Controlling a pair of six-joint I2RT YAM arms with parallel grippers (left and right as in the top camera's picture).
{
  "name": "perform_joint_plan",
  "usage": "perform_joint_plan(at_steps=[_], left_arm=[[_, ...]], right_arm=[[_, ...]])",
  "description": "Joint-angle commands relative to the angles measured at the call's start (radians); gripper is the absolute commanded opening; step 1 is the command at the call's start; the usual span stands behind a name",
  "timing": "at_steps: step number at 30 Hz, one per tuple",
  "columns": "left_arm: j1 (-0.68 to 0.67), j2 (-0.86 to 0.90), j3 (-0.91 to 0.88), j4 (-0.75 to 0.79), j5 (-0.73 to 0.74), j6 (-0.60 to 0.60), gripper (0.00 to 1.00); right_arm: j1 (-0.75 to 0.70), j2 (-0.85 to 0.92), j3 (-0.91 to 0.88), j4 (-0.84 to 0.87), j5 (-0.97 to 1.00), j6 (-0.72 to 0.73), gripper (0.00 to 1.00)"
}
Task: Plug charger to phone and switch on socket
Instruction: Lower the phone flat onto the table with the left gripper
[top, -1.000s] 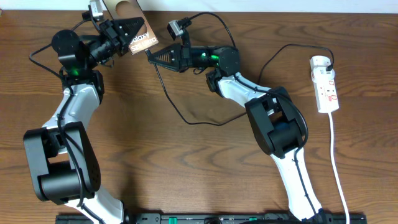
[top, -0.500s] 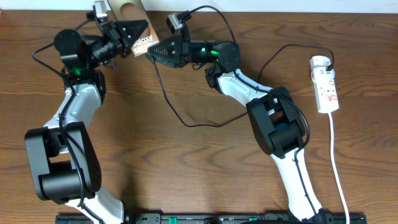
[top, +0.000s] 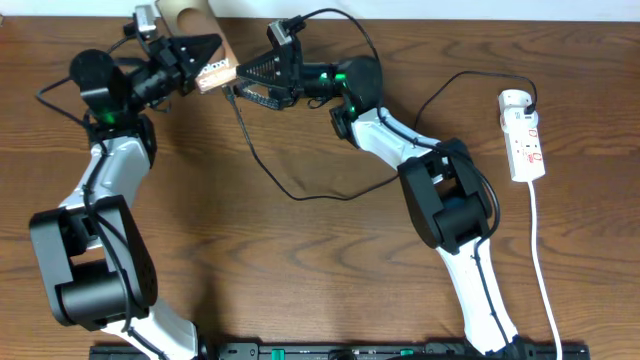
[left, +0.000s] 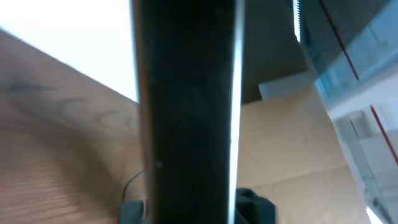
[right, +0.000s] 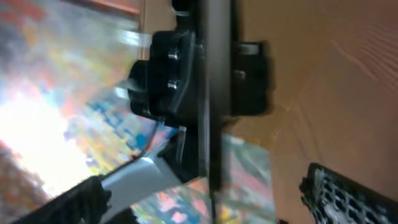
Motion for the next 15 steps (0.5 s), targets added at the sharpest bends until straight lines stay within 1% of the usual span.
perform_joint_plan(at_steps=[1,4,5,8,12,15], left_arm=[[0.046,-0.008,0.003,-0.12,0.002,0.117,0.07],[0.065,-0.008,0.003,-0.304,-0.014,0.252,0.07],[0.069,-0.008,0.003,-0.397,-0.02,0.32,0.07],[0.068,-0.008,0.003,-0.526,-0.028,0.434,0.07],[0.066,-0.008,0.003,-0.774,-0.106,0.618,0.07],[0.057,-0.008,0.003,-0.924,-0.167,0.732,0.07]], right_arm=[[-0.04,-0.015,0.016,-0.128,-0.035,-0.204,0.99],[-0.068,-0.015,0.016,-0.256,-0.042,-0.317,0.99],[-0.077,-0.015,0.016,-0.285,-0.043,-0.346,0.99],[-0.105,-0.015,0.018,-0.342,-0.057,-0.388,0.99],[-0.154,-0.015,0.024,-0.407,-0.079,-0.441,0.99],[-0.184,-0.015,0.024,-0.452,-0.082,-0.467,0.99]])
